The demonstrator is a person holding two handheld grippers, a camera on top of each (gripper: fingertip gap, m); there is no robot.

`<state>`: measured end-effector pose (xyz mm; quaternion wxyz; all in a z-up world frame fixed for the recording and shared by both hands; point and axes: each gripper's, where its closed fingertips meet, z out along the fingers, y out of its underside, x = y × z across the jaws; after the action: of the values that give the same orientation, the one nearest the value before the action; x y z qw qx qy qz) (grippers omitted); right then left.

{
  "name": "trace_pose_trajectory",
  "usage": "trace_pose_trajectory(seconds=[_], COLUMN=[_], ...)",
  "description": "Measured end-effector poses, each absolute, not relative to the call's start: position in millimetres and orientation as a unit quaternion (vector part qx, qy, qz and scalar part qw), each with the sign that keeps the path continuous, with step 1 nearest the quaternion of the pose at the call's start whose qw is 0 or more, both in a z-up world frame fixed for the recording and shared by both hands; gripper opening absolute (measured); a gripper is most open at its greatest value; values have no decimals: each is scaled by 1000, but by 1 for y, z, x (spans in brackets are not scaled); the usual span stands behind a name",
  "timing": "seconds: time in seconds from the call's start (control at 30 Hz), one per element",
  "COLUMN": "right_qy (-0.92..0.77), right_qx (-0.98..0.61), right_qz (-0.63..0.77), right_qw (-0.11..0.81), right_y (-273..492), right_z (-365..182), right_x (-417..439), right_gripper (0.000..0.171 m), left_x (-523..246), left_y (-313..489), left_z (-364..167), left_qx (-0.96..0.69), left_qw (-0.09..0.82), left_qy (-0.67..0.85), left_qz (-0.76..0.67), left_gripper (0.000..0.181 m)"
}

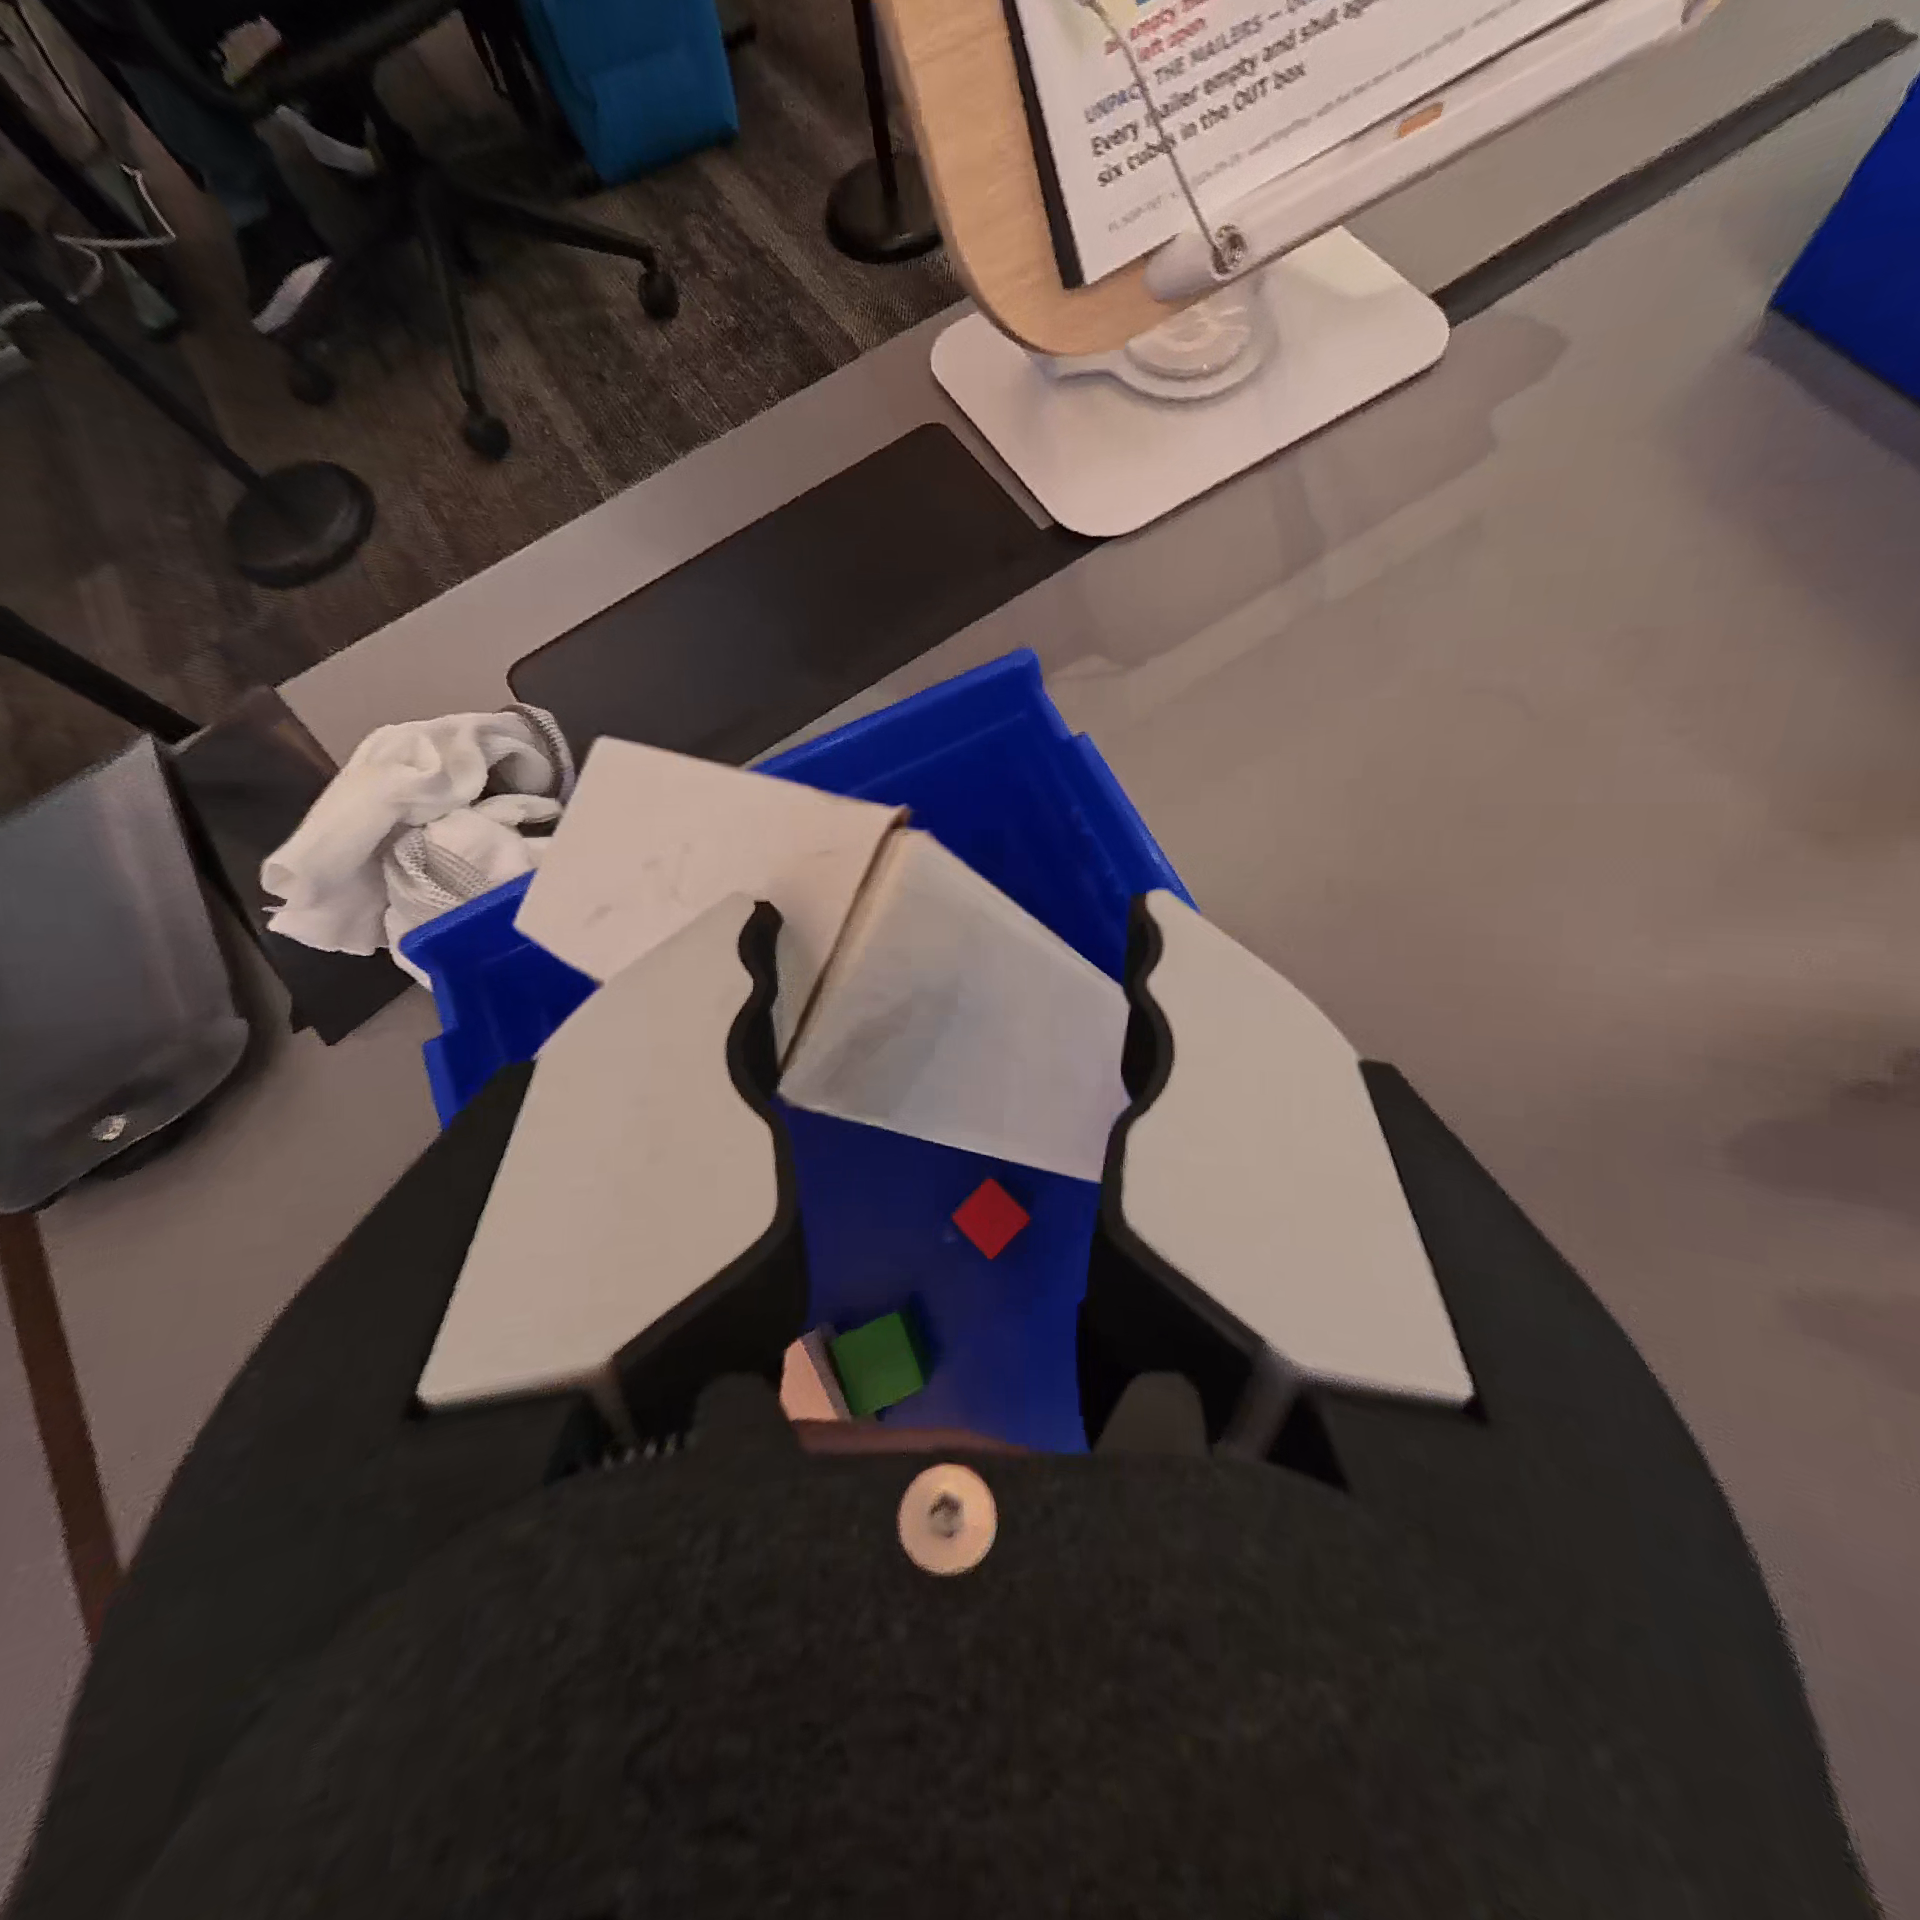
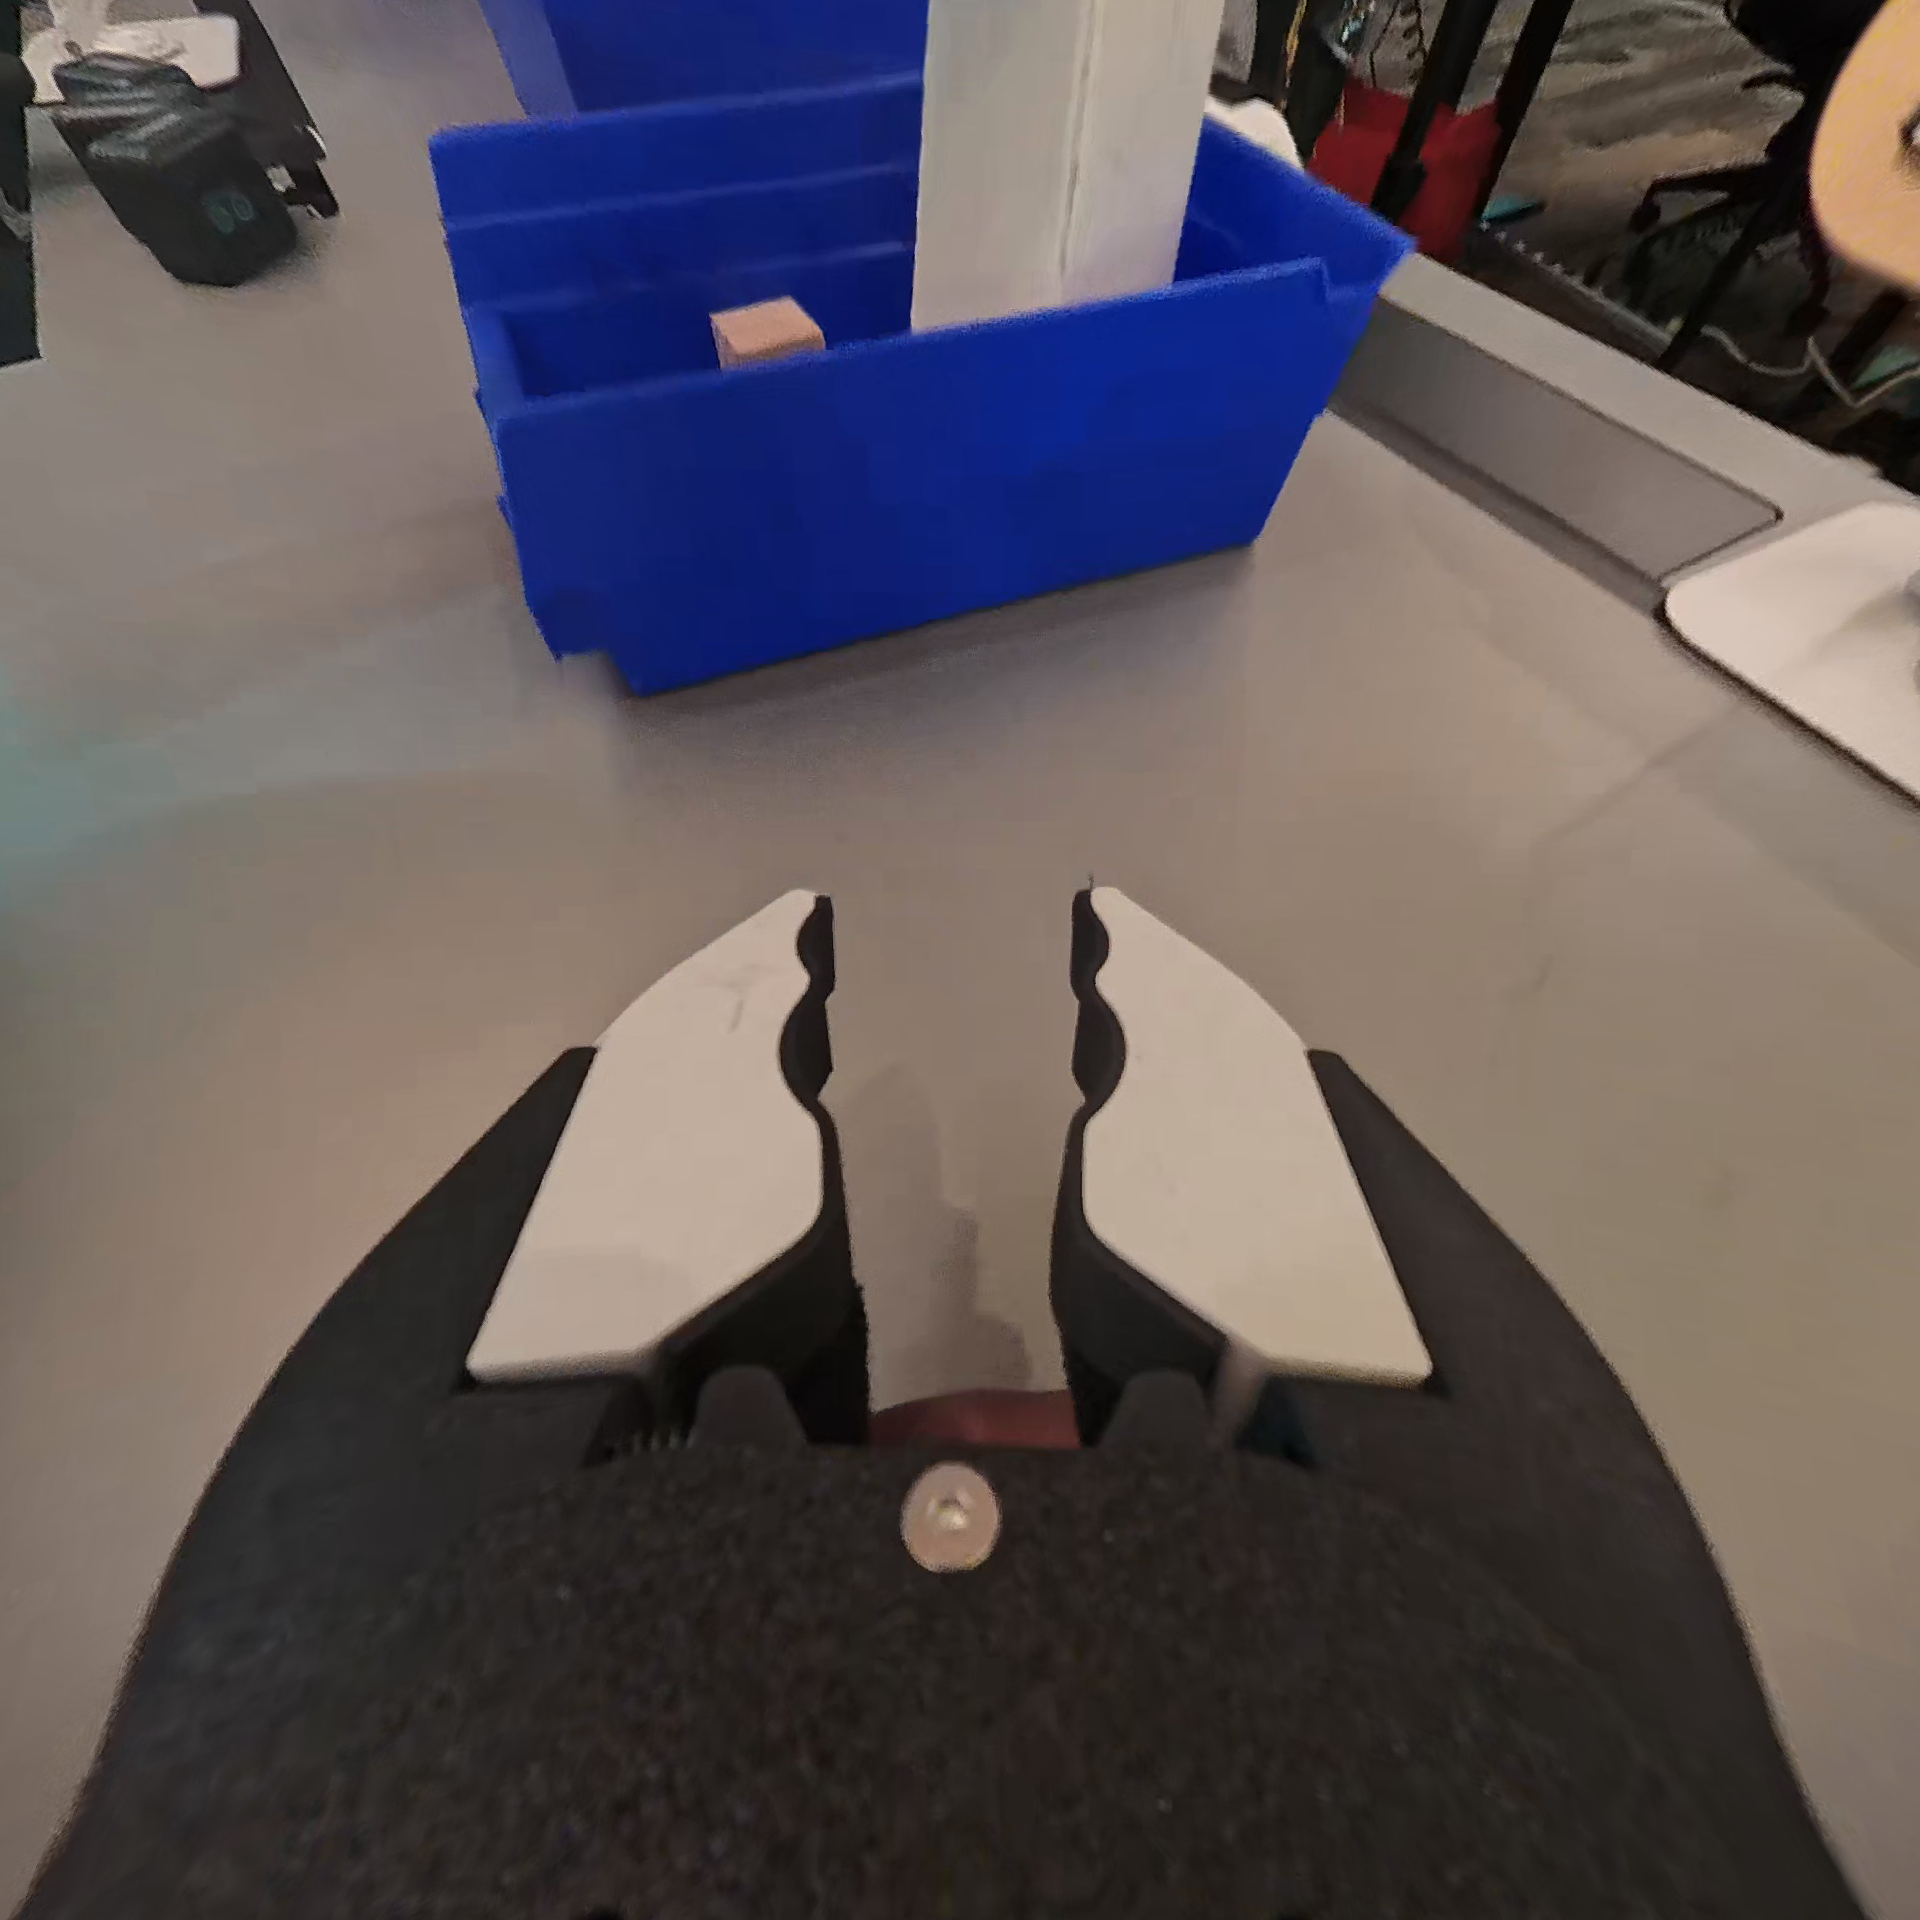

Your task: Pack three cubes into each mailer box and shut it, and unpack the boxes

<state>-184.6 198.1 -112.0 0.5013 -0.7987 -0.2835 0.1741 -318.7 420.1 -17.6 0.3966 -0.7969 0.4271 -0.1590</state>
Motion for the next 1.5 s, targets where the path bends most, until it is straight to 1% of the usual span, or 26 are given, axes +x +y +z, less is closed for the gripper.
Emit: trace_pose_trajectory(seconds=[0.2,0.27,0.33,0.4,0.47,0.57,0.6,0.63,0.77,0.9,1.03,1.1,1.13,1.2,1.27,1.3,1.37,1.43,1.5], right_qy=[-267,-260,-249,-230,-208,-177,-173,-173,-186,-202,-191,-182,-180,-189,-207,-216,-243,-278,-316], right_qx=[-811,-814,-817,-819,-823,-828,-828,-829,-829,-829,-830,-830,-828,-816,-796,-789,-768,-731,-702], right_qz=[172,171,175,184,203,230,238,244,226,197,192,192,186,148,87,48,-50,-168,-243], right_qw=[492,490,489,492,489,479,476,473,476,483,488,491,498,525,562,573,591,600,590], right_y=[174,168,161,154,147,141,139,137,132,130,133,135,137,144,151,155,160,161,160], right_z=[-127,-129,-131,-133,-136,-138,-138,-139,-138,-138,-138,-136,-134,-124,-110,-103,-89,-74,-72], right_x=[-164,-158,-153,-146,-142,-139,-140,-141,-143,-138,-125,-119,-116,-111,-109,-107,-106,-104,-108], right_gripper=[44,44,44,44,44,44,44,44,43,43,43,43,43,47,61,65,88,90,90], left_x=[-308,-306,-313,-328,-333,-343,-344,-346,-343,-344,-349,-344,-337,-316,-282,-262,-223,-188,-158], left_y=[457,460,464,467,459,455,454,454,455,451,431,414,402,375,345,332,308,289,272], left_z=[-21,-24,-32,-39,-48,-67,-73,-78,-81,-65,-19,12,27,51,52,44,18,-9,-33], left_qx=[-821,-826,-835,-847,-858,-880,-888,-896,-904,-884,-853,-833,-820,-783,-758,-756,-768,-782,-793], left_qw=[384,381,396,422,429,415,403,389,370,405,465,491,494,474,415,382,328,282,230], left_qy=[385,376,356,307,257,210,200,189,176,209,205,178,156,102,68,60,52,46,35], left_qz=[-176,-178,-143,-104,-117,-96,-100,-102,-124,-103,-114,-182,-243,-390,-499,-528,-547,-553,-563], left_gripper=[60,67,75,93,87,92,81,74,70,67,67,67,67,67,67,67,67,67,67])
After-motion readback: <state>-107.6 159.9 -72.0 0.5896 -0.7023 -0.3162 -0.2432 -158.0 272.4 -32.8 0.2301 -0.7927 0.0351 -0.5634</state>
